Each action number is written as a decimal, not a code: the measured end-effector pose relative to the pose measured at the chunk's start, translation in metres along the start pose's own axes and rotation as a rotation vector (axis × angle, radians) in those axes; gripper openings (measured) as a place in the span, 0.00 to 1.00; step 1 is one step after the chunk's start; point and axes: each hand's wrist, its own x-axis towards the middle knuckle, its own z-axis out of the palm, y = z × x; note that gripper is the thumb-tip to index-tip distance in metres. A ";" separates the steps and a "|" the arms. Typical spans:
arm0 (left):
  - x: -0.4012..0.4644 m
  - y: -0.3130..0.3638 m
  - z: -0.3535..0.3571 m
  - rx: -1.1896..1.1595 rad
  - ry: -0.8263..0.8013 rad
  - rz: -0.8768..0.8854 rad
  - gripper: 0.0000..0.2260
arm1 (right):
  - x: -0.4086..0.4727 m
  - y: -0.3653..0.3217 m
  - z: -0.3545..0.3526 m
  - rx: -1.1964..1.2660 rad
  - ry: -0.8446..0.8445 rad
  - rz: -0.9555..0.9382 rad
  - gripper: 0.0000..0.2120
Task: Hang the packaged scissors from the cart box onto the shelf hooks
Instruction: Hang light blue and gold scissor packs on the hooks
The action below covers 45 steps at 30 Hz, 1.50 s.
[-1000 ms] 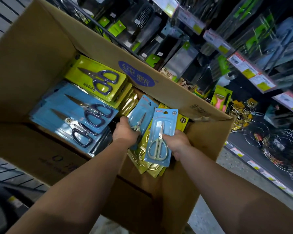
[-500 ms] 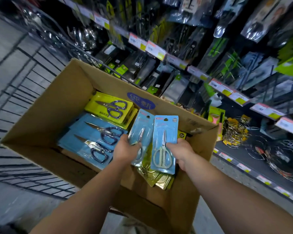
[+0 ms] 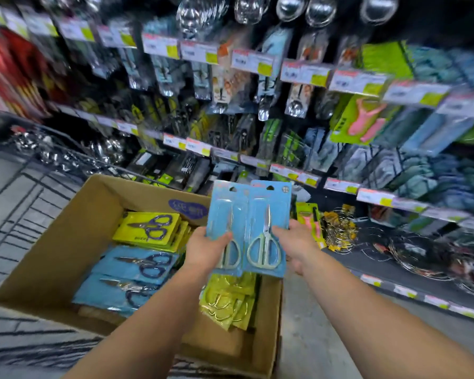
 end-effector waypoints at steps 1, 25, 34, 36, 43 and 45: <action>-0.007 0.006 0.010 -0.002 -0.014 0.014 0.14 | -0.004 0.000 -0.014 0.005 0.016 -0.026 0.09; -0.300 0.029 0.360 0.188 -0.641 0.250 0.11 | -0.165 0.179 -0.443 0.436 0.543 -0.056 0.03; -0.333 0.038 0.420 0.340 -0.729 0.298 0.15 | -0.175 0.208 -0.497 0.504 0.671 -0.047 0.05; -0.328 0.041 0.430 0.333 -0.735 0.296 0.15 | -0.170 0.206 -0.503 0.502 0.669 -0.037 0.04; -0.305 0.071 0.479 0.284 -0.771 0.281 0.13 | -0.134 0.181 -0.544 0.532 0.657 -0.054 0.06; -0.295 0.086 0.494 0.269 -0.790 0.302 0.11 | -0.120 0.169 -0.556 0.527 0.652 -0.053 0.05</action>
